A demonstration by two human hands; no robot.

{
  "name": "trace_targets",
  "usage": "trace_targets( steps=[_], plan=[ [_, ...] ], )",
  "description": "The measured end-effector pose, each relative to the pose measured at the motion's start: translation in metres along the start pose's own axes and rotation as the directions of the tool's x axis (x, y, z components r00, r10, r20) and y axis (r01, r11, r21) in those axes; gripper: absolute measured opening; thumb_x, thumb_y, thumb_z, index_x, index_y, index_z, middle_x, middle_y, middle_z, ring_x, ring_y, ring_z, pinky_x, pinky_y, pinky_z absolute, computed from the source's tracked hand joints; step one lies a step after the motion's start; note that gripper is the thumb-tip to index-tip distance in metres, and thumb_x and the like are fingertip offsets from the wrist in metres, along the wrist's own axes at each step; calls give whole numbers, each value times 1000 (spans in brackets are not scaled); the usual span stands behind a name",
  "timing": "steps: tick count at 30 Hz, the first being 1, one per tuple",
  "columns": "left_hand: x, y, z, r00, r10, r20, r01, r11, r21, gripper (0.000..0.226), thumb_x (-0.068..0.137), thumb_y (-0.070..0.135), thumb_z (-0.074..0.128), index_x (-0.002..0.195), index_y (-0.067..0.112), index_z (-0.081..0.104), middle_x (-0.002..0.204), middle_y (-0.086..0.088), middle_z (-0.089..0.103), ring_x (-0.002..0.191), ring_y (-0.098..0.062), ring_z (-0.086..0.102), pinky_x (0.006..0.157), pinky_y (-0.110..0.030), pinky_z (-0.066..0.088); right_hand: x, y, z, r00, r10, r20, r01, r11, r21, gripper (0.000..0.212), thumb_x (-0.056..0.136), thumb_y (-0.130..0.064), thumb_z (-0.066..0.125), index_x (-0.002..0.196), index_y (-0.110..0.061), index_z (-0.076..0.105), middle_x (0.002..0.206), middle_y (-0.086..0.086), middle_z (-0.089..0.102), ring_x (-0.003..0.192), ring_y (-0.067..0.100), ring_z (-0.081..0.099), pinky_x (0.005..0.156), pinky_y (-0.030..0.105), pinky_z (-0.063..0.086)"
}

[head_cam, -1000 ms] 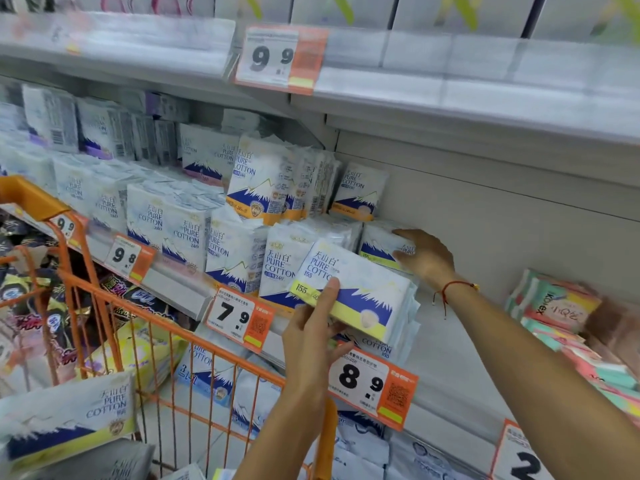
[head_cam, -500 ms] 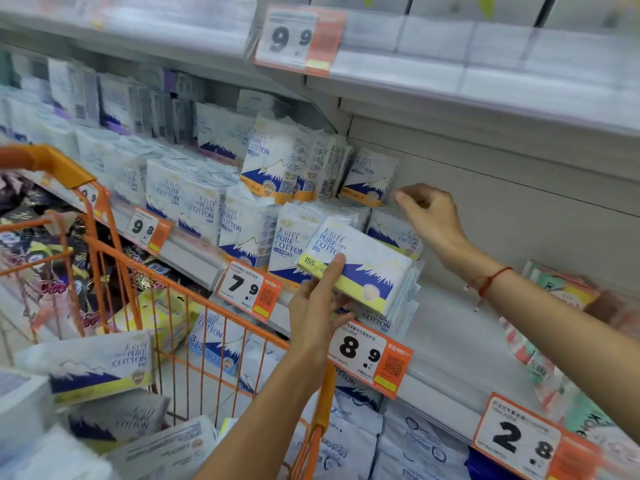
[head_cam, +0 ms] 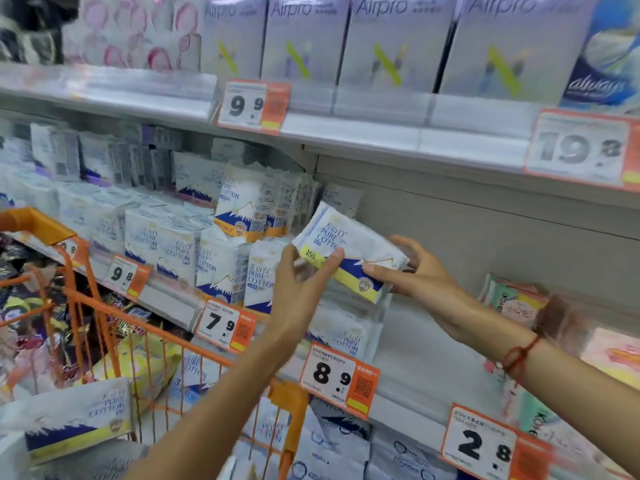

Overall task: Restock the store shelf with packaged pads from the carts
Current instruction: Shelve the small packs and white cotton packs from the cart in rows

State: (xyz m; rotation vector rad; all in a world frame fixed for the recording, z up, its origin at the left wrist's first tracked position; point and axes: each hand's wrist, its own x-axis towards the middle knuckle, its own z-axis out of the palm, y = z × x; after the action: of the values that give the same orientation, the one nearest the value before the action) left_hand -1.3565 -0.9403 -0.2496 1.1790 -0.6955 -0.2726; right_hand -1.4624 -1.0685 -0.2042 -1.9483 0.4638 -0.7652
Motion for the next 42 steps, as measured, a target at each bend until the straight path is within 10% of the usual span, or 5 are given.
trace_targets(
  steps=[4,8,21,36,42],
  plan=[
    [60,8,3,949,315,14,-274,804,527,87,78,44,72,147,26,22,138,4,40,130,-19,36,107,-41,34,38,5,-20,954,-166,-250,106,966,-237,82,65,-27,85,133,-27,39,116,-1,52,113,20,55,93,35,50],
    [108,3,21,870,434,233,-377,282,882,61,90,40,59,144,27,33,143,0,40,132,-23,34,105,-38,31,71,26,-18,940,-159,-301,52,942,-333,70,71,-31,81,126,-23,38,113,5,52,111,30,55,93,44,48],
    [137,-38,40,811,225,541,-449,-353,821,50,90,21,59,137,31,46,140,-1,46,130,-23,38,102,-35,30,88,95,12,928,-133,-349,14,946,-323,53,77,-12,72,121,-21,44,117,4,42,98,20,51,83,28,46],
    [129,-40,54,874,114,473,-382,-444,811,53,83,9,59,135,14,46,135,-4,52,130,-23,41,111,-39,24,95,85,-3,991,94,-100,-127,900,-418,74,78,-22,74,136,-27,28,126,13,39,122,32,44,103,43,42],
    [86,3,32,886,259,385,-341,-198,919,64,80,5,60,140,14,37,137,-4,49,131,-24,36,107,-35,28,60,68,-16,955,-141,-261,-14,857,-515,70,81,-14,66,141,-24,31,135,12,36,124,30,43,94,36,43]
  ],
)
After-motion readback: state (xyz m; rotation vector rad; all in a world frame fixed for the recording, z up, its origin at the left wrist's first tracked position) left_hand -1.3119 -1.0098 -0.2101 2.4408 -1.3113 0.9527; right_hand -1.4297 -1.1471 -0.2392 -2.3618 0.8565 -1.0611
